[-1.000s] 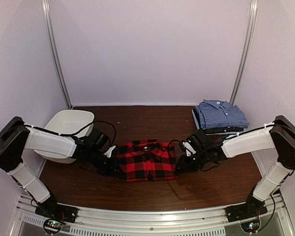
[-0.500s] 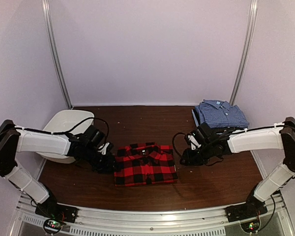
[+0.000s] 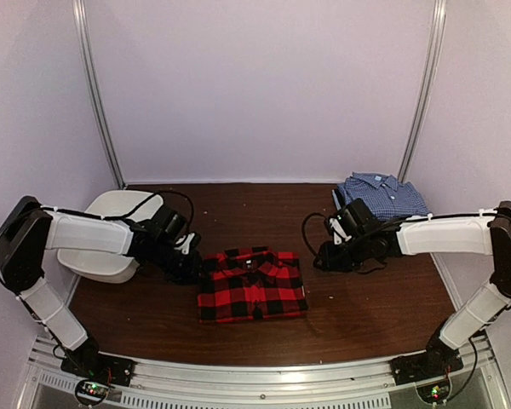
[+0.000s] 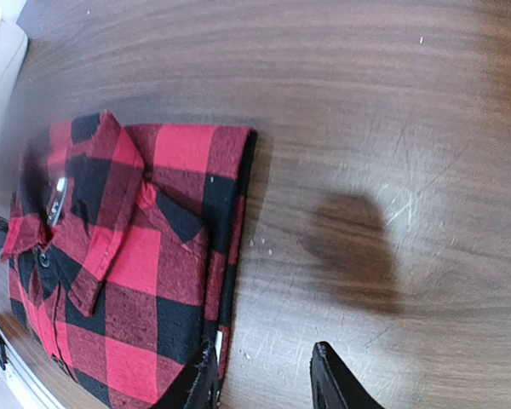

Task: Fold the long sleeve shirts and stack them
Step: Move the square-folded shirt to the center of the board.

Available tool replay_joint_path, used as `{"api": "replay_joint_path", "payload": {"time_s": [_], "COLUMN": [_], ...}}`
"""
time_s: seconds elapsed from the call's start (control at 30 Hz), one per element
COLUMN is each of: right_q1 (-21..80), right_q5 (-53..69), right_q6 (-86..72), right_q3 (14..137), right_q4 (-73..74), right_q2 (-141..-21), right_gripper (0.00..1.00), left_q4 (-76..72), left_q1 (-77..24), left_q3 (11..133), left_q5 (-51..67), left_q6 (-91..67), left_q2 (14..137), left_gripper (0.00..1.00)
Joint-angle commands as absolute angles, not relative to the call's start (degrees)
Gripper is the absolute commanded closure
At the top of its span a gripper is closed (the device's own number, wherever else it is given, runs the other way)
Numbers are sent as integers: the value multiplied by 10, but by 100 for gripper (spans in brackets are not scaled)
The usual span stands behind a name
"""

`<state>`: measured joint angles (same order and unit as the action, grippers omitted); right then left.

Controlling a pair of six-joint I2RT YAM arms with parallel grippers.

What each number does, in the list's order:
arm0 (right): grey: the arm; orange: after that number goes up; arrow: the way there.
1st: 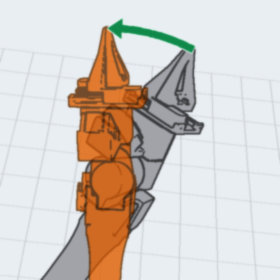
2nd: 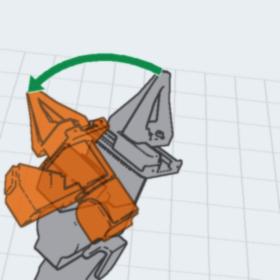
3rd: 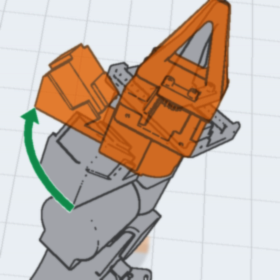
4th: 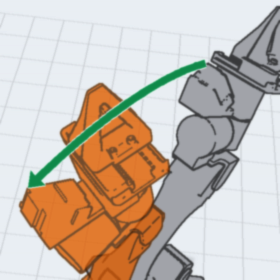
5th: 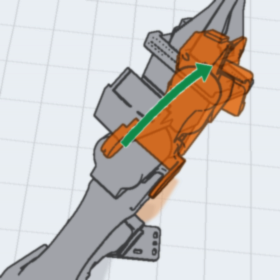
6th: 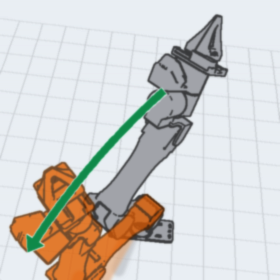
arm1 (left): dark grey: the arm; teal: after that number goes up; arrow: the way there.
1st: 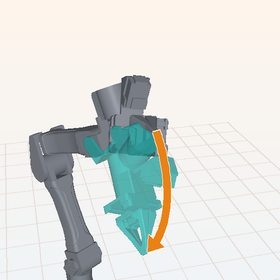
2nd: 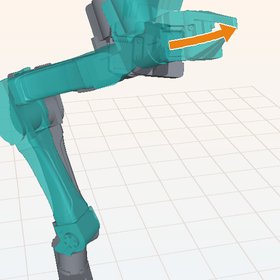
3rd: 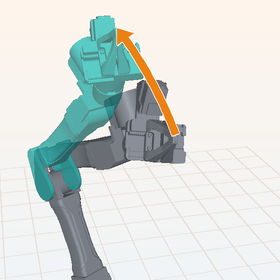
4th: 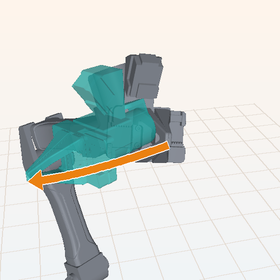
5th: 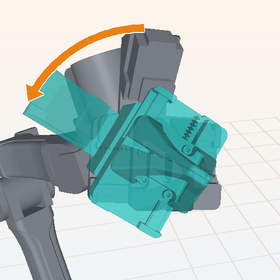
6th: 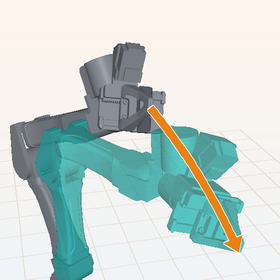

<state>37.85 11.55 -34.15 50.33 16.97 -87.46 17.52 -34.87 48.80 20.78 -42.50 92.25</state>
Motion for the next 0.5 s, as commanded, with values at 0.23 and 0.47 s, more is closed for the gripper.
{"api": "replay_joint_path", "payload": {"time_s": [0.23,0.47], "right_q1": [352,319], "right_q5": [58,-84], "right_q6": [-318,-268], "right_q3": [551,633], "right_q4": [176,239], "right_q2": [-891,-955], "right_gripper": [61,61], "left_q4": [122,161], "left_q1": [-346,-338], "left_q3": [524,554], "left_q5": [206,159], "left_q6": [-394,-376], "left_q2": [971,930], "left_gripper": [74,69]}}
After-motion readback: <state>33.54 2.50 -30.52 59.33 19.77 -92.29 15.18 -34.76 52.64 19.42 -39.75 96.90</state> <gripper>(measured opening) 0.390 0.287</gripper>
